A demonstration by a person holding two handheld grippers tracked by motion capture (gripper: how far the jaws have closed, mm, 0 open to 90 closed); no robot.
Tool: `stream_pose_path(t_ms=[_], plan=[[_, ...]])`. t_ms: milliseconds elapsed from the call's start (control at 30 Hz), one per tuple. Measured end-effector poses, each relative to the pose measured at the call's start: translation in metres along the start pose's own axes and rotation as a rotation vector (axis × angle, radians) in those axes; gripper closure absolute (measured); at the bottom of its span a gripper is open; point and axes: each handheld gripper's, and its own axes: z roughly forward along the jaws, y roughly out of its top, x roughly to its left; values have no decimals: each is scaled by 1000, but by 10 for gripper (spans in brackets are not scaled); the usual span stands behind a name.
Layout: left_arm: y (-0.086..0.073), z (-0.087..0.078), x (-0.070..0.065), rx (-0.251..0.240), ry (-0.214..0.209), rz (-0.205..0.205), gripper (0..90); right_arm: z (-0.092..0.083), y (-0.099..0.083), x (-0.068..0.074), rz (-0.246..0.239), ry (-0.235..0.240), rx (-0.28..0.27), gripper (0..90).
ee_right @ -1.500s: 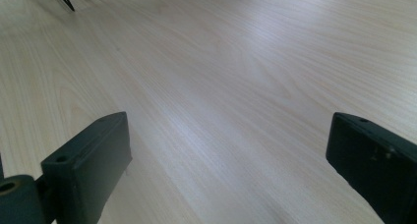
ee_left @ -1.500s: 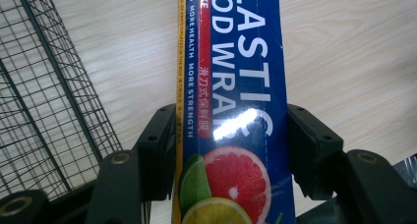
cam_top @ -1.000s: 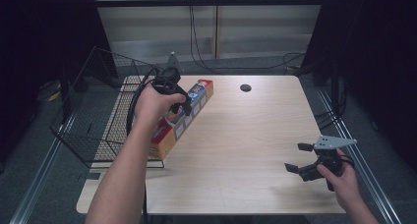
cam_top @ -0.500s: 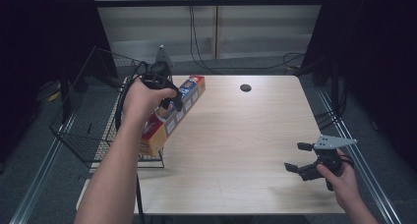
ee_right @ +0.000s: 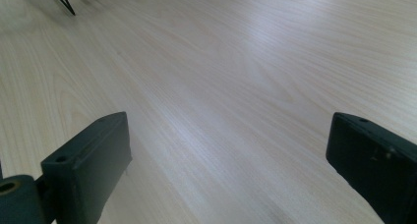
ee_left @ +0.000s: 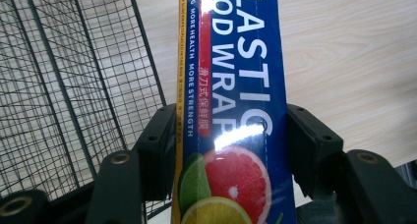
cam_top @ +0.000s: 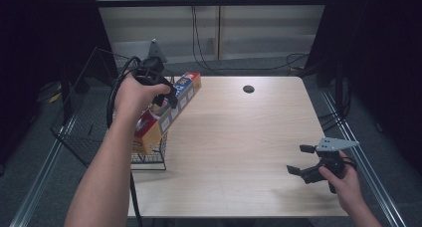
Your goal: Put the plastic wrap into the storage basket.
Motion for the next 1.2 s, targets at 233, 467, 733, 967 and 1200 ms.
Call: stream_pose_path(t_ms=[233,467,733,967,1200], plan=[[0,-6,7,-2,4,-14,434,1,0,0,2,-4,0,29],[0,-11,12,-9,12,-25,434,1,0,-1,0,-10,-4,30],[-1,-21,18,-19,16,-40,434,2,0,0,-3,-4,2,29],[-3,-30,25,-25,24,-55,434,4,1,0,-4,-5,4,30],[-4,-37,31,-40,27,-65,434,4,1,1,-4,-4,5,29]])
